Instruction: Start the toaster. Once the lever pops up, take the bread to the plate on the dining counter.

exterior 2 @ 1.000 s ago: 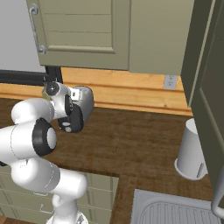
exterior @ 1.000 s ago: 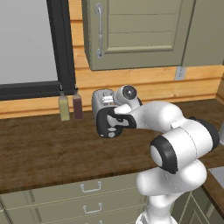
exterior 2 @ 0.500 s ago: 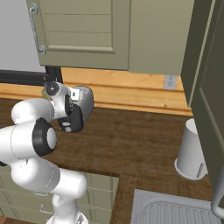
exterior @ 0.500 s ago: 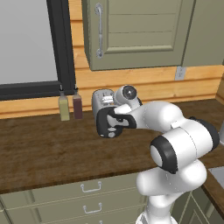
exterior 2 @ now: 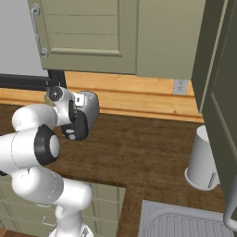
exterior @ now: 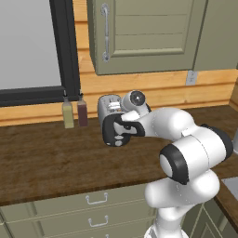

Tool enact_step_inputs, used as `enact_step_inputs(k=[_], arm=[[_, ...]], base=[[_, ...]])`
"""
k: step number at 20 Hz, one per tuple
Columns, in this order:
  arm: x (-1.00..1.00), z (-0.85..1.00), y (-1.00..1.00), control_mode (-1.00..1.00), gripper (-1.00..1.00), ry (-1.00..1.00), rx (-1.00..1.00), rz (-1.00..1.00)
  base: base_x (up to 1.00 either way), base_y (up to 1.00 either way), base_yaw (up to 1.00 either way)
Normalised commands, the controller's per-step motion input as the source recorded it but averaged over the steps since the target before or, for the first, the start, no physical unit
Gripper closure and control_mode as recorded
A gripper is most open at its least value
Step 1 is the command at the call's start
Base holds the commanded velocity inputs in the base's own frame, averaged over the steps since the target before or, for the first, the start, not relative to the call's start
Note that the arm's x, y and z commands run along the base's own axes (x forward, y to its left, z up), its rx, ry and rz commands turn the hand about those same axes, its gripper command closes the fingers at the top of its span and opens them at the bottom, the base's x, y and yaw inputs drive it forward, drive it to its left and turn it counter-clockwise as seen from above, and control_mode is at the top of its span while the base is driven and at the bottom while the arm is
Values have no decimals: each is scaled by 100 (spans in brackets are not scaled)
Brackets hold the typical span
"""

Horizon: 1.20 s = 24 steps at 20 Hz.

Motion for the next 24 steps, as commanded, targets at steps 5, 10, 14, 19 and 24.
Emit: enact_step_inputs(k=[5, 10, 14, 19, 24], arm=[[0, 0, 0, -100, -100, 0, 0, 0], [0, 0, 0, -100, -100, 0, 0, 0], [0, 0, 0, -100, -100, 0, 0, 0], [0, 0, 0, -100, -100, 0, 0, 0], [0, 0, 0, -100, -100, 0, 0, 0]], base=[[0, 0, 0], [0, 0, 0], [0, 0, 0], [0, 0, 0], [0, 0, 0]])
